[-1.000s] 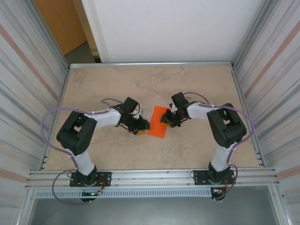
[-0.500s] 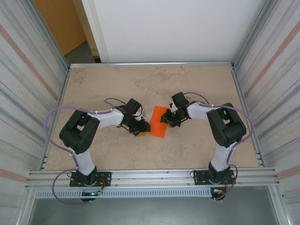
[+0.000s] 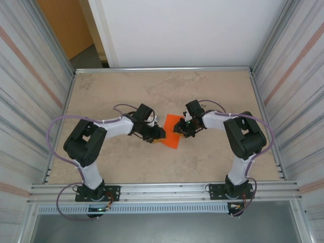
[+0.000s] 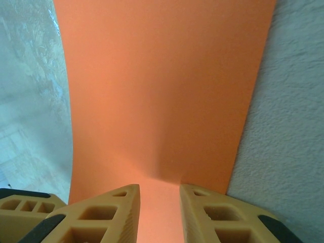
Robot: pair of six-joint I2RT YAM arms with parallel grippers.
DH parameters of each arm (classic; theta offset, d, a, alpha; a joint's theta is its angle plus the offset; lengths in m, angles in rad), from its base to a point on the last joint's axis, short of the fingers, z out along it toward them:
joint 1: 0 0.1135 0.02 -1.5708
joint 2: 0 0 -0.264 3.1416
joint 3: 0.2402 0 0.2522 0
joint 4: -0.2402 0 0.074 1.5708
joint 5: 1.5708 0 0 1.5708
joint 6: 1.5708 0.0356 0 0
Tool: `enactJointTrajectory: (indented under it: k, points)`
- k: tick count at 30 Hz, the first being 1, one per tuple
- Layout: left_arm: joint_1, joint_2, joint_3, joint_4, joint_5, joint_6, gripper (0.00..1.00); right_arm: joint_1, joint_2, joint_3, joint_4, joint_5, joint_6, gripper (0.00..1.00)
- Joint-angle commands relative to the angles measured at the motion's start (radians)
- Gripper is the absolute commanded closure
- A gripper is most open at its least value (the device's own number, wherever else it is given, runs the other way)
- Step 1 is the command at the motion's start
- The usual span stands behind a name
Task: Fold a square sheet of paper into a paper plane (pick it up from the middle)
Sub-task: Third fold the triangle at the center of the table.
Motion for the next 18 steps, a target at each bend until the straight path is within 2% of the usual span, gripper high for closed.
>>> enactJointTrajectory:
  k: [1, 12, 18]
  points:
    - [-0.003, 0.027, 0.043, 0.014, 0.046, -0.023, 0.67, -0.002, 0.034, -0.046, -0.053, 0.071, -0.006, 0.73]
    - [0.014, 0.122, 0.157, -0.057, 0.056, 0.001, 0.68, -0.002, 0.019, -0.061, -0.021, 0.048, 0.003, 0.72]
    - [0.042, 0.158, 0.175, -0.05, 0.103, 0.001, 0.71, -0.004, 0.013, -0.065, -0.002, 0.035, 0.0, 0.71]
